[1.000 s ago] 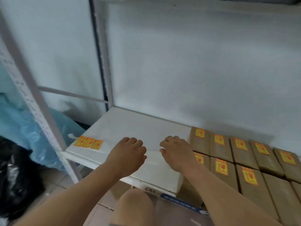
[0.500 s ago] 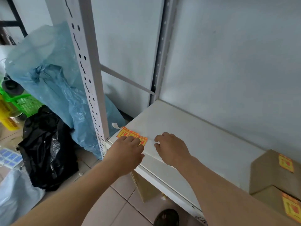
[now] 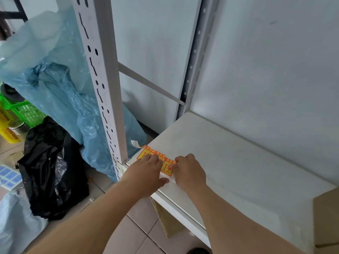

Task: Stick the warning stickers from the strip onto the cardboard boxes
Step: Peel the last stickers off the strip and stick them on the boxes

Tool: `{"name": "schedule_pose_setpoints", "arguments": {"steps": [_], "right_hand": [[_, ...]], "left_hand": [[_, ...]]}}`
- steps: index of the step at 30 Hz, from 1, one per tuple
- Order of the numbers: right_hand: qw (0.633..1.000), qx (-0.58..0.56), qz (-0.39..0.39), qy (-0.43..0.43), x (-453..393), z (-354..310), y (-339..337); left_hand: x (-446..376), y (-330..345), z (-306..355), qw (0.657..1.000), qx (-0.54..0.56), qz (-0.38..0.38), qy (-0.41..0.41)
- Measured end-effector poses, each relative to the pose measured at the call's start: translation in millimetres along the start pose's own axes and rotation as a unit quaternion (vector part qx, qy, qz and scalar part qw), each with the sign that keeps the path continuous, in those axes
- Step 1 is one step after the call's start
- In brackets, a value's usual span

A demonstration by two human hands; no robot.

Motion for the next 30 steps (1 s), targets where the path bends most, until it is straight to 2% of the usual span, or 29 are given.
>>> {"name": "schedule_pose_setpoints", "arguments": {"steps": [8,20,30], "right_hand": [[0.998,0.006,0.058,-0.008,6.4,-4.2,-5.2],[0.998,0.011,0.065,-0.013,9.9,-7.6,-4.1],[0.996,-0.053,0.07,-0.033,9.8,-5.3,-8.7]], "left_hand": [[-1.1,13.1,-7.5,0.999,0.018,-0.033,-0.029],[-5.0,13.4,-10.0,0.999,0.026,-0.02,-0.039],[-3.1,29.0,-17.2,0.995,0.038,-0.044,-0.076]]}}
Point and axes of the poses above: each hand's wrist, its own x-axis away from the middle knuckle, its own y-axis out of the palm, z = x × y, the point moved 10 cm from there along -x, towards the middle knuckle, and after that the axes turned 12 degrees about x, right-handed, at the moved point
